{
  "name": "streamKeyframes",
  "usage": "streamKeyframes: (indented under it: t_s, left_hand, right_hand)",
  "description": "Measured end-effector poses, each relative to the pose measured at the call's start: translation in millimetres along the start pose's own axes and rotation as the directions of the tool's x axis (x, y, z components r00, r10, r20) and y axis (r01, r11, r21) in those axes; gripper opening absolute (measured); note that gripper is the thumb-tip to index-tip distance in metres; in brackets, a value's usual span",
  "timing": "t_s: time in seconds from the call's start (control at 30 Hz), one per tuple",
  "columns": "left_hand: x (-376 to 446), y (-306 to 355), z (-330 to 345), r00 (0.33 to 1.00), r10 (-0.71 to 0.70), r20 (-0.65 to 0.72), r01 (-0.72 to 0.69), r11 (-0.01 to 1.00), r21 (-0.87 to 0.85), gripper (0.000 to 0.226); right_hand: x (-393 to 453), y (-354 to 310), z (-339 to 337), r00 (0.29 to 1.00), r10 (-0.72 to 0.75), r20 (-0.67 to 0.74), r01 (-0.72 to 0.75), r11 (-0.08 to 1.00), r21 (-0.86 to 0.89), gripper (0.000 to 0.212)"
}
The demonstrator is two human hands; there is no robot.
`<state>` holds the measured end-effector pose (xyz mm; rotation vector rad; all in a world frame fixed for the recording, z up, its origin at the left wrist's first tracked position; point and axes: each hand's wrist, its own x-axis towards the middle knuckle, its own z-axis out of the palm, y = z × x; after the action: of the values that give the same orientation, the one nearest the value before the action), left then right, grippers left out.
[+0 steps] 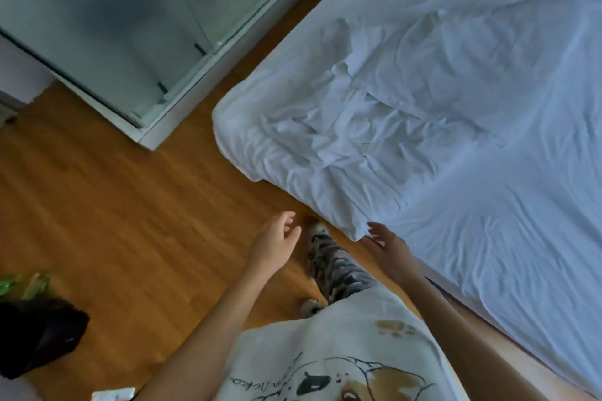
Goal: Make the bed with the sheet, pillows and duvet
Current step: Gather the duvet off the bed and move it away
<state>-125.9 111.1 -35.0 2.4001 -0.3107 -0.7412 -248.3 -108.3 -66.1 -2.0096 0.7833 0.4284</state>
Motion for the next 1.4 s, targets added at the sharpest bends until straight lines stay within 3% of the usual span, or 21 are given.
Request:
streamKeyframes:
  t_s: [0.23, 0.37, 0.57, 0.7, 0.83, 0.97, 1.07, 1.13, 1.2, 1.27, 1.4]
  left_hand:
    - [154, 14, -42, 0.971, 0.117, 0.211, -0.176, 0.942, 0.287, 0.039]
    - [246, 32, -75, 0.935, 0.099, 0.34, -0.251, 0.862, 0.441, 0.044]
    - [355, 58, -82, 0.864, 0.116, 0.491, -0.4, 0.75, 0.527, 0.045]
    - [413, 69, -54, 0.786, 0.213, 0.581, -0.561, 0.641, 0.524, 0.048]
    - [463, 65, -26, 0.658, 0.191, 0.729, -0.721, 0.441, 0.535, 0.058]
    - [500, 49, -12, 0.55, 0.182, 0.815, -0.82, 0.307, 0.484, 0.059]
    - [527, 40, -8, 0.437, 0.247, 0.865, -0.893, 0.231, 0.386, 0.059]
    - [542, 37, -12, 0.356, 0.287, 0.889, -0.926, 0.236, 0.295, 0.057]
    - [555, 35, -20, 0.299, 0.307, 0.903, -0.944, 0.235, 0.233, 0.054]
    - [569, 36, -37, 0.293, 0.311, 0.904, -0.946, 0.232, 0.227, 0.054]
    - [596, 41, -103, 0.373, 0.27, 0.887, -0.907, 0.308, 0.288, 0.059]
  right_hand:
    - [122, -5, 25, 0.962, 0.246, -0.121, -0.219, 0.954, 0.203, 0.045]
    - [188, -16, 31, 0.878, 0.451, -0.161, -0.378, 0.86, 0.344, 0.049]
    - [246, -21, 40, 0.739, 0.645, -0.195, -0.514, 0.727, 0.455, 0.055]
    - [281, -2, 48, 0.579, 0.786, -0.216, -0.593, 0.588, 0.55, 0.07]
    - [303, 28, 56, 0.379, 0.907, -0.182, -0.632, 0.397, 0.666, 0.091]
    - [317, 63, 66, 0.262, 0.965, -0.029, -0.653, 0.199, 0.73, 0.113]
    - [328, 71, 75, 0.224, 0.973, 0.049, -0.654, 0.113, 0.748, 0.082]
    - [335, 58, 77, 0.172, 0.985, -0.016, -0.627, 0.122, 0.769, 0.055]
    - [343, 35, 76, 0.104, 0.99, -0.098, -0.511, 0.138, 0.848, 0.039]
    - [351, -5, 74, 0.059, 0.988, -0.141, -0.338, 0.153, 0.929, 0.031]
    - [370, -109, 66, 0.032, 0.967, -0.253, -0.075, 0.254, 0.964, 0.012]
